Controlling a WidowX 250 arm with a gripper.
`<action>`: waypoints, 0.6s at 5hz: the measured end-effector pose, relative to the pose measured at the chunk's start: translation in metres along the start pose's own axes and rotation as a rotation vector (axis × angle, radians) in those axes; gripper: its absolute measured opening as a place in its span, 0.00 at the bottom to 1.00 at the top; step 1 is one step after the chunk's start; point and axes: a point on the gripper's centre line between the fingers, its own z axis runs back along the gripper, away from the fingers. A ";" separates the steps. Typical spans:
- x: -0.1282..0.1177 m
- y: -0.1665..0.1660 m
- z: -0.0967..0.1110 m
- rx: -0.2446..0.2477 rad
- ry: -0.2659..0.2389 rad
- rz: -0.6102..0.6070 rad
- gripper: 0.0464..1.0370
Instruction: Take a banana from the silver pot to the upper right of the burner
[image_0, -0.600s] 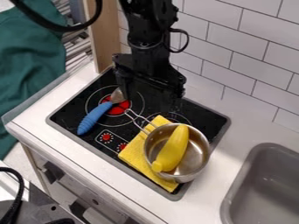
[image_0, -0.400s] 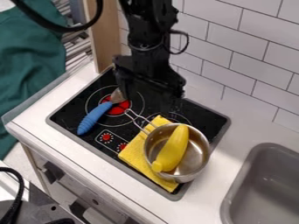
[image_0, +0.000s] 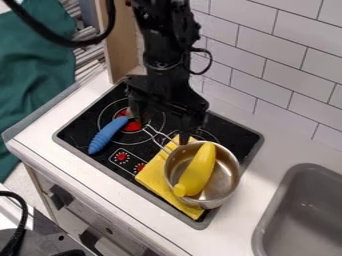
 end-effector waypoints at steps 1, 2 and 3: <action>-0.007 -0.020 0.004 -0.003 -0.032 -0.019 0.97; -0.011 -0.036 -0.003 -0.010 -0.010 -0.043 0.97; -0.011 -0.043 -0.021 -0.043 0.020 -0.047 0.97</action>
